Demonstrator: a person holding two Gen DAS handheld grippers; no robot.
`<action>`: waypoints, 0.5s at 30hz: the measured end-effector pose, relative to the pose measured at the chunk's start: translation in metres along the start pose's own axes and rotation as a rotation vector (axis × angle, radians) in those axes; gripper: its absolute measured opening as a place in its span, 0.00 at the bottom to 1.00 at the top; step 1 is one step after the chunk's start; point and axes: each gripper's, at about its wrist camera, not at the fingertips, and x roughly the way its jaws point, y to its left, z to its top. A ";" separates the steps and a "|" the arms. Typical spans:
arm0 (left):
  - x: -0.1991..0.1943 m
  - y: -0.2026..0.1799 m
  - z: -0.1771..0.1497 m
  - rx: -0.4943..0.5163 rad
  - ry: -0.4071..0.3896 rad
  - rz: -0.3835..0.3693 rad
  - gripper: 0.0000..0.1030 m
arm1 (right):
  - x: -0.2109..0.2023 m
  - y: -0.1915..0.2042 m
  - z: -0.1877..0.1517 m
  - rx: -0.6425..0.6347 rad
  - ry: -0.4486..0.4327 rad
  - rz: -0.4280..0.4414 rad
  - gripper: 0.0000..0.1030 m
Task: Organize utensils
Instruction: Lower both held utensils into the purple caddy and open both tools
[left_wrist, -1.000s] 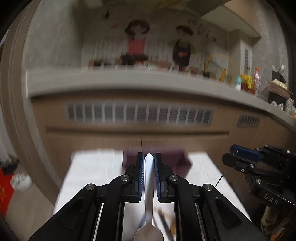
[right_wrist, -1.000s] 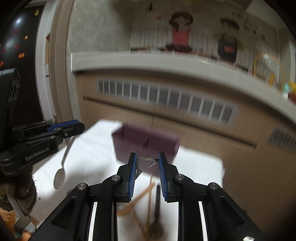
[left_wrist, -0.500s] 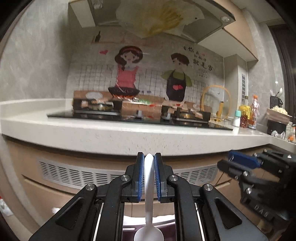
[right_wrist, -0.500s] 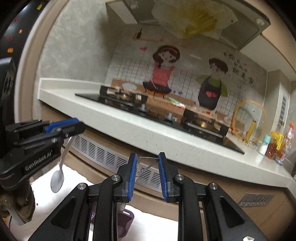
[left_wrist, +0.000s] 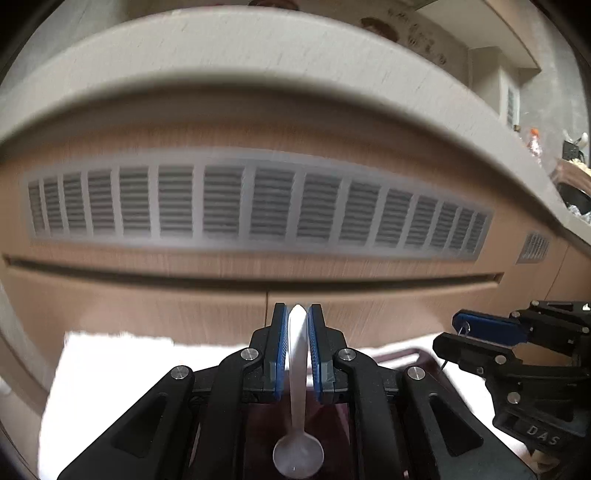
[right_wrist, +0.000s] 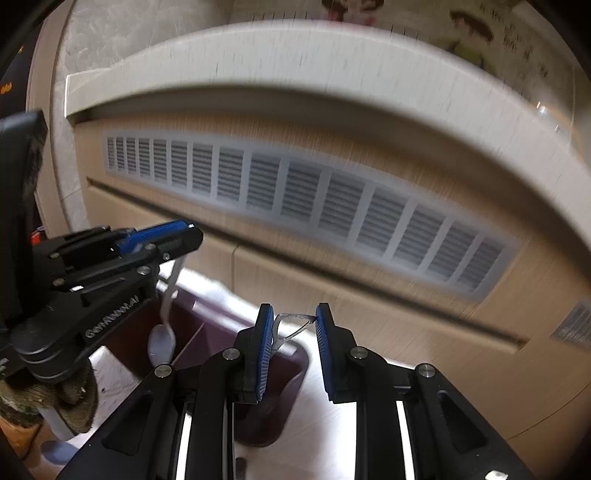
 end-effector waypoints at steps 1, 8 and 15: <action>0.001 0.002 -0.004 -0.007 0.009 0.000 0.12 | 0.005 0.000 -0.004 0.013 0.016 0.025 0.21; -0.018 0.012 -0.012 -0.057 0.041 -0.003 0.49 | 0.018 0.005 -0.025 0.043 0.079 0.095 0.29; -0.089 0.019 -0.014 -0.089 -0.009 0.060 0.75 | -0.031 -0.001 -0.037 0.085 0.012 0.076 0.39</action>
